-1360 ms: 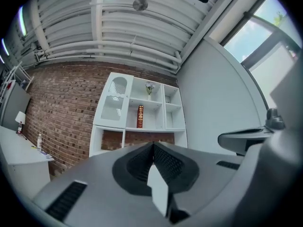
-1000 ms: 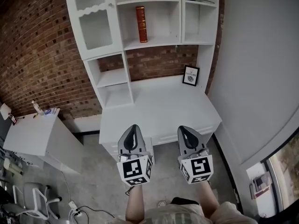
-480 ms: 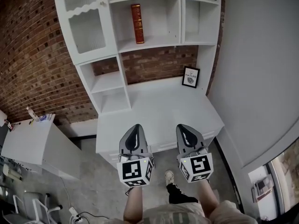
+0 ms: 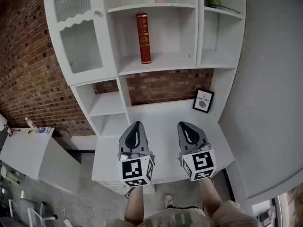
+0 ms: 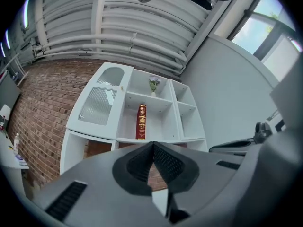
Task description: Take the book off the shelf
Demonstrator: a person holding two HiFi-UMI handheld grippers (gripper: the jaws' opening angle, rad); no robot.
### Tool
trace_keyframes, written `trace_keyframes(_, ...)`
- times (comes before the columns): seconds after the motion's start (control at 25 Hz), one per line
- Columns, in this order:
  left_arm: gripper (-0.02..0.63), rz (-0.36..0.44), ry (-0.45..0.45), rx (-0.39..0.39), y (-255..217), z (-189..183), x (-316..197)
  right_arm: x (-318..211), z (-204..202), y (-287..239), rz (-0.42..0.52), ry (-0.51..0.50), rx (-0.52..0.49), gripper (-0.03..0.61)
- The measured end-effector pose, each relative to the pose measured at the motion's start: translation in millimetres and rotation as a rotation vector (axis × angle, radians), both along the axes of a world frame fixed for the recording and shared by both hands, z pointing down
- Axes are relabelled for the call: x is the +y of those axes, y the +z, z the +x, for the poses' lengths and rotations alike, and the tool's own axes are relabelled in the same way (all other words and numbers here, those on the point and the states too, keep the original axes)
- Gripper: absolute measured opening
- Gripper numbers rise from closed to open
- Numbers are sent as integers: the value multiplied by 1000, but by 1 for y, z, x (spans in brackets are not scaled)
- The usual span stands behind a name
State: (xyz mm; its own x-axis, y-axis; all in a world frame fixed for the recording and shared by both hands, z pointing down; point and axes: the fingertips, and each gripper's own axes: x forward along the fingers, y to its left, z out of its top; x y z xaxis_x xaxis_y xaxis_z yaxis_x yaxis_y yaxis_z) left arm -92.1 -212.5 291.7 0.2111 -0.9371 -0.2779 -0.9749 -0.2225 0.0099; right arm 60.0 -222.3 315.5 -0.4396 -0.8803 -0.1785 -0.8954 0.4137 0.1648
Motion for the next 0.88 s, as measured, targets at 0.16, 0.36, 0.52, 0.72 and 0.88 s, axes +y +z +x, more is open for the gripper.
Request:
trace_keyframes(0.16,11,19,-22,5,-14,8,-61,-68,4,-16,24,-43,-3,15)
trace_keyframes(0.36,11,-1,-40,-34,-16,12,-118,-133,-10,-26,31,-96,-26,15)
trace_keyframes(0.52,11,-27,-63,-47,-15,7,-146,-163,-23,-30,7,-119,-36,15)
trace_keyframes(0.72,11,-17,-57,-50,-28,4,-170,-182,-23,-40,6,-95,-48,15)
trace_keyframes(0.88,11,-18,-54,-55,-31,0,-181,-186,-22,-44,11,-63,-53,15)
